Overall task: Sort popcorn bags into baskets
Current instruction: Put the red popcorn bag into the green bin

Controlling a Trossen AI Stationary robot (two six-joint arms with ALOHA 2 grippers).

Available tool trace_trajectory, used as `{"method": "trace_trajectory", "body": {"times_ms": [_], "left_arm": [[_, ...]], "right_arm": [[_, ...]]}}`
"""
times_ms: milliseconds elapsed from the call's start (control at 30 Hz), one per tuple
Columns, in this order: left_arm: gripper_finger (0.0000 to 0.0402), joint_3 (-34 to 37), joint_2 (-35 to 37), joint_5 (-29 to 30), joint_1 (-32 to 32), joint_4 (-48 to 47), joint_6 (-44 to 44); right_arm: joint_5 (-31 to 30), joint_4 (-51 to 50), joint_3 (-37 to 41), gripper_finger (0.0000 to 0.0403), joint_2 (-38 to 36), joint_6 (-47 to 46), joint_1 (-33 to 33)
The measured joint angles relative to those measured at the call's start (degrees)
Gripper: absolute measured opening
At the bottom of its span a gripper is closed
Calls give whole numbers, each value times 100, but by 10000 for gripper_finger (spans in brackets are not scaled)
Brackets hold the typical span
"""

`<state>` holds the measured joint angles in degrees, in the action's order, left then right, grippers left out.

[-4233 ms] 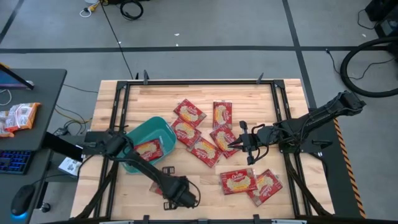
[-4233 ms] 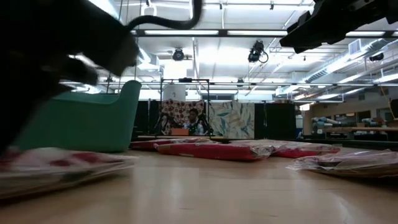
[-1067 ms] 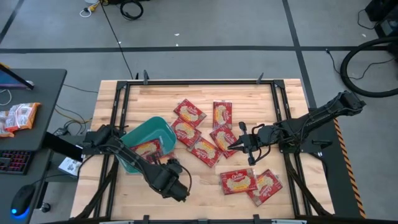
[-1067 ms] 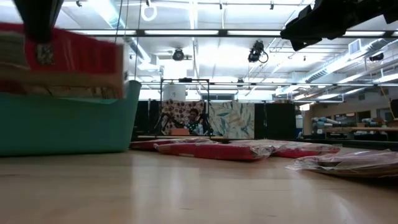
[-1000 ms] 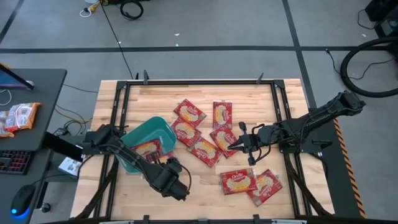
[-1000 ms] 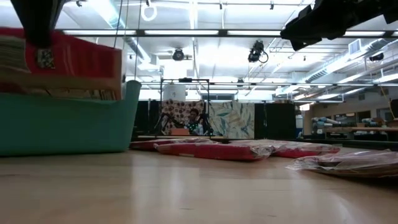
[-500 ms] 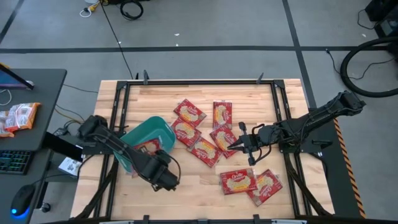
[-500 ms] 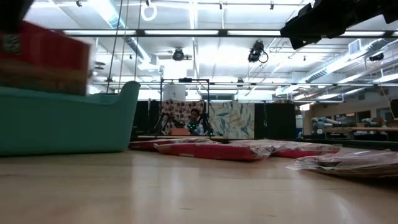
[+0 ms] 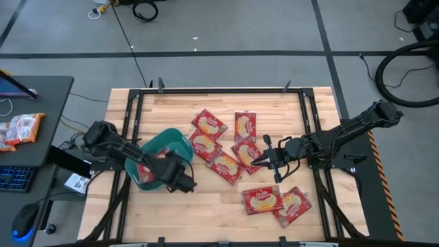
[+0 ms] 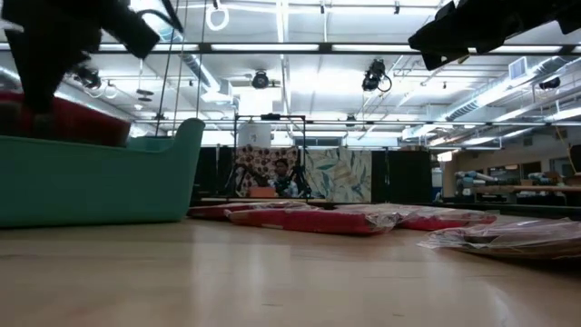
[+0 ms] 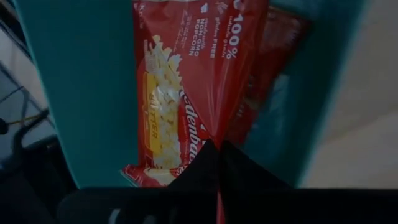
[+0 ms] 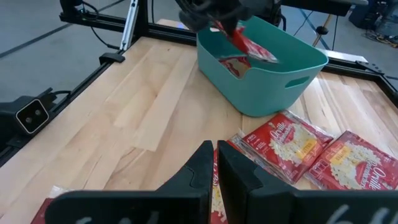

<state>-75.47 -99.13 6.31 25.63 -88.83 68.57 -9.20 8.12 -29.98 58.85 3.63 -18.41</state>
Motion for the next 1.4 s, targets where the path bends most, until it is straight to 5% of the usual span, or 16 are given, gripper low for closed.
{"method": "trace_trajectory", "body": {"times_ms": [433,733,967,1200,1400], "left_arm": [[111,42,35,406,-210,487,-912],[110,-957,37,2391,-313,-67,-1486],[110,-1051,25,4125,-380,1776,-3886],[110,-763,-181,3117,-743,4168,-6460],[110,-729,-481,2159,-993,5428,-7824]], "right_arm": [[-1,-7,0,27,0,-259,0],[-3,-28,0,27,0,-599,0],[-13,-122,0,27,-9,-569,0],[-901,-321,-2,27,-386,-2,157],[-777,-492,-4,27,-682,-414,515]]}}
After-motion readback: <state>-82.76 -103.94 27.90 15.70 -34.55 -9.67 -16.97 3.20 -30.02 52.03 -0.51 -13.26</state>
